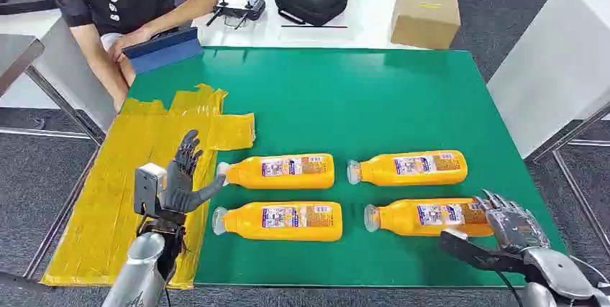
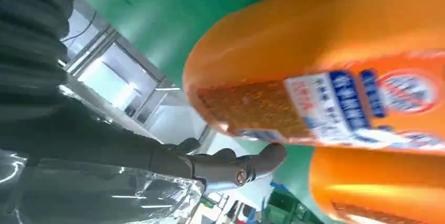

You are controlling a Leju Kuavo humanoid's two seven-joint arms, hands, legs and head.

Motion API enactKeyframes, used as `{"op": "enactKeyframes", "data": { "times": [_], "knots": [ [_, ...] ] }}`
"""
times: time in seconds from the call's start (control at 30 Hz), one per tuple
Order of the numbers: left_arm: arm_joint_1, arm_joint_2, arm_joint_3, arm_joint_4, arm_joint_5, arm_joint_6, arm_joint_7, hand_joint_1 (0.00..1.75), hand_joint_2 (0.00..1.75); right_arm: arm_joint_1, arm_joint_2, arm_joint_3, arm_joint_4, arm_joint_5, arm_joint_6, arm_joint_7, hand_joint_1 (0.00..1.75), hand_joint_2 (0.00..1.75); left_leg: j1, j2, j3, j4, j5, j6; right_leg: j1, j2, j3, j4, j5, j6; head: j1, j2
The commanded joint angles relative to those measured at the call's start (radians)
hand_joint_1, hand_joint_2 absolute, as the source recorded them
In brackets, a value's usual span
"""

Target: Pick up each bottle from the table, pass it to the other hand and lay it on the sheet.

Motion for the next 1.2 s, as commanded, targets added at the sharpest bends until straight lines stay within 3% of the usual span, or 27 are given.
{"op": "enactKeyframes", "data": {
  "times": [0.03,0.5,0.6,0.77,0.9,1.2],
  "knots": [
    [-0.050,0.018,-0.017,0.084,0.008,-0.002,-0.003,0.00,1.75,-0.016,-0.049,0.111,0.018,-0.044,0.043,-0.020,0.00,1.75,0.001,0.001,0.003,0.000,-0.001,-0.003,0.001,0.001,0.004,-0.001,-0.001,-0.002,0.000,0.000],
    [-0.052,0.018,-0.019,0.088,0.011,-0.004,-0.003,0.00,1.75,-0.024,-0.066,0.118,0.012,-0.052,0.050,-0.019,0.00,1.75,0.001,0.001,0.007,0.000,-0.003,-0.005,0.001,0.001,0.007,-0.001,-0.002,-0.003,0.000,0.000],
    [-0.064,0.018,-0.021,0.111,0.017,-0.004,-0.004,0.00,1.75,-0.051,-0.117,0.147,0.044,-0.042,0.045,-0.004,0.00,1.75,0.001,0.002,0.004,0.000,-0.002,-0.004,0.001,0.001,0.004,-0.001,-0.001,-0.002,0.000,0.000],
    [-0.078,0.027,-0.022,0.141,0.033,-0.012,-0.022,0.00,1.75,-0.105,-0.218,0.208,0.104,-0.068,0.054,-0.098,0.00,1.75,0.000,0.002,0.005,0.000,-0.002,-0.004,0.000,0.002,0.004,-0.001,-0.001,-0.002,0.000,0.000],
    [-0.080,0.032,-0.023,0.155,0.041,-0.006,-0.033,0.00,1.75,-0.118,-0.232,0.228,0.148,-0.063,0.002,-0.138,0.00,1.75,0.001,0.004,0.011,0.000,-0.005,-0.009,0.001,0.002,0.011,-0.002,-0.004,-0.005,0.000,0.000],
    [-0.087,0.035,-0.021,0.158,0.043,-0.004,-0.036,0.00,1.75,-0.132,-0.252,0.244,0.162,-0.073,-0.001,-0.150,0.00,1.75,0.001,0.002,0.006,-0.001,-0.003,-0.005,0.001,0.001,0.007,-0.002,-0.001,-0.003,0.000,0.000]
  ]
}}
